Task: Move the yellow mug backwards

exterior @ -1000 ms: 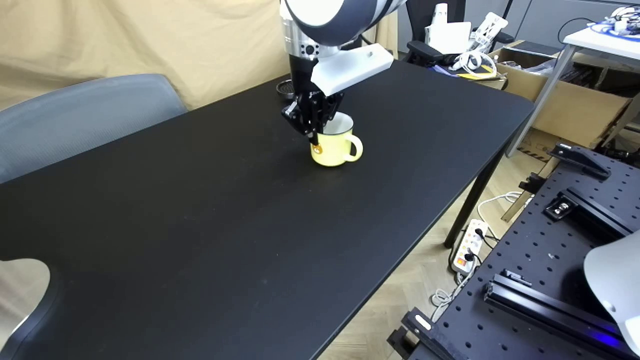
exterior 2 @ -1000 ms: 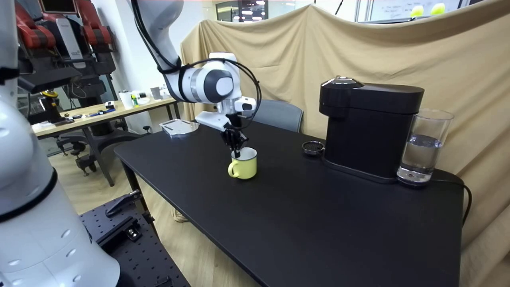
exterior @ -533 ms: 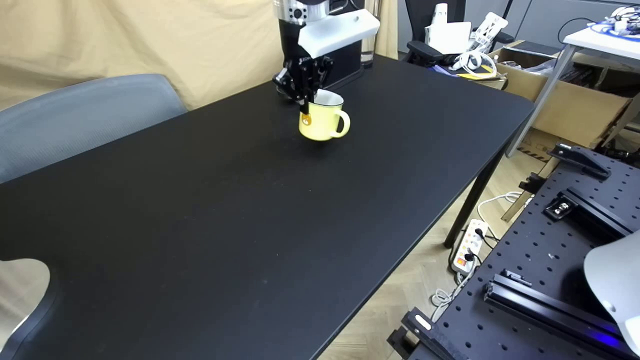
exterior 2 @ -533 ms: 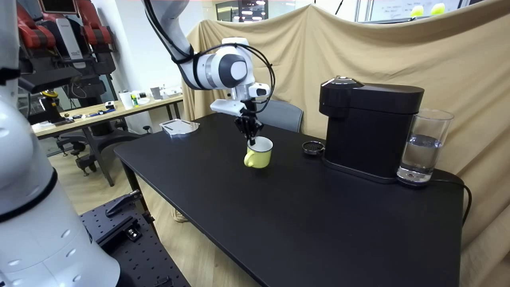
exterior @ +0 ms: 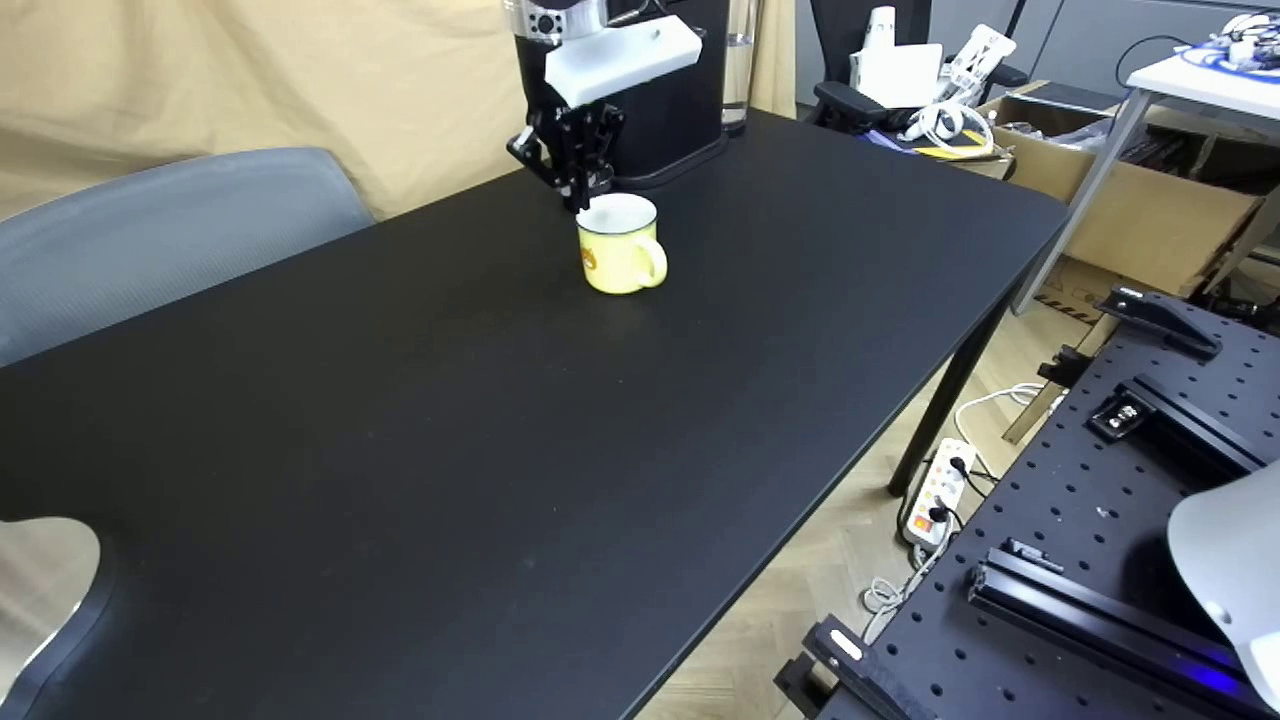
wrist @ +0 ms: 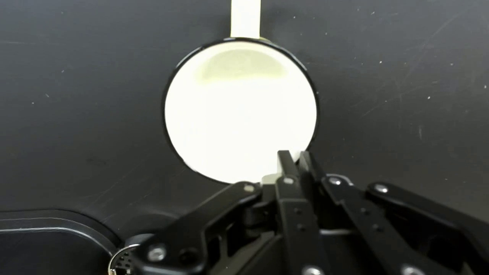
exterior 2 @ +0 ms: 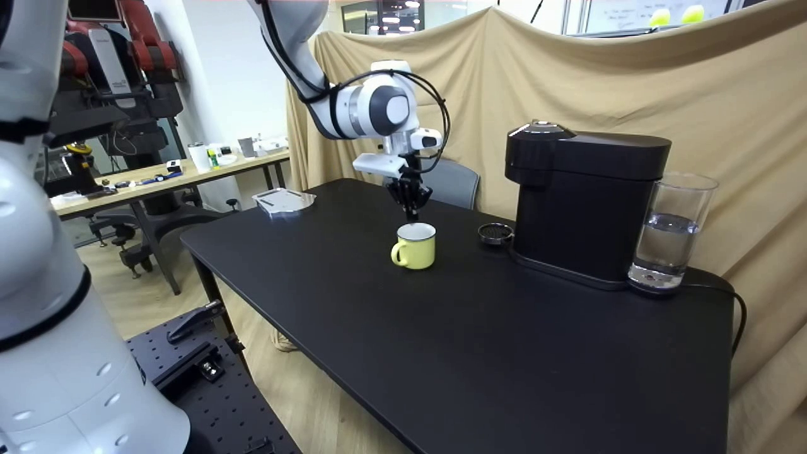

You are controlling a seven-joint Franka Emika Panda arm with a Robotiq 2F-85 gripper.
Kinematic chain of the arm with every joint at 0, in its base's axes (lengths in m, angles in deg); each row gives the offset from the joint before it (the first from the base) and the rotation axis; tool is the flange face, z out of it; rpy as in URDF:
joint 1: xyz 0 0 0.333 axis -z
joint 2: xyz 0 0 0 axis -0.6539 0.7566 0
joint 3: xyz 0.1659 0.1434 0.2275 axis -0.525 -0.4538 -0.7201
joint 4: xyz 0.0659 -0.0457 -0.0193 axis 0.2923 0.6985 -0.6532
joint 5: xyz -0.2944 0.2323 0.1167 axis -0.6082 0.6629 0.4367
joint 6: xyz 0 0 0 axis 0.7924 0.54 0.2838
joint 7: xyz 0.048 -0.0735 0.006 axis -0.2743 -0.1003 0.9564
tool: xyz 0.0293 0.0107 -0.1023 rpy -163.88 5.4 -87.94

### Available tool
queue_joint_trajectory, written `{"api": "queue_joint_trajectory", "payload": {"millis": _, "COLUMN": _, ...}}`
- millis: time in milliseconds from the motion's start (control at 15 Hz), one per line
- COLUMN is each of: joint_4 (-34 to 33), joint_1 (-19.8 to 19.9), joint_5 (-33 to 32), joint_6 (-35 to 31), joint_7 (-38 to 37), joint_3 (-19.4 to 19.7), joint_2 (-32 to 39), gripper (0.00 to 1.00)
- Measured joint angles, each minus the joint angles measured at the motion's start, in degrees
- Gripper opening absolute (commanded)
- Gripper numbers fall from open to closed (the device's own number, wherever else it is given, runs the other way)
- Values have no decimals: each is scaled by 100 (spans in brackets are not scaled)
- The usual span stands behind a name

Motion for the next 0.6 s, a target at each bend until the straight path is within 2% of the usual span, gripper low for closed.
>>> {"api": "queue_joint_trajectory", "payload": {"millis": 67, "joint_4": -83, "joint_1": -11, "joint_5": 0, "joint_6": 0, "joint_7": 0, "joint_3": 8, "joint_2": 94, "gripper": 3}}
{"api": "queue_joint_trajectory", "payload": {"millis": 133, "joint_4": -172, "joint_1": -24, "joint_5": 0, "joint_6": 15, "joint_7": 0, "joint_3": 10, "joint_2": 151, "gripper": 36}}
{"api": "queue_joint_trajectory", "payload": {"millis": 267, "joint_4": -281, "joint_1": -46, "joint_5": 4, "joint_6": 122, "joint_7": 0, "joint_3": 10, "joint_2": 199, "gripper": 42}}
{"api": "queue_joint_trajectory", "payload": {"millis": 600, "joint_4": -396, "joint_1": -111, "joint_5": 4, "joint_6": 329, "joint_7": 0, "joint_3": 4, "joint_2": 174, "gripper": 76}}
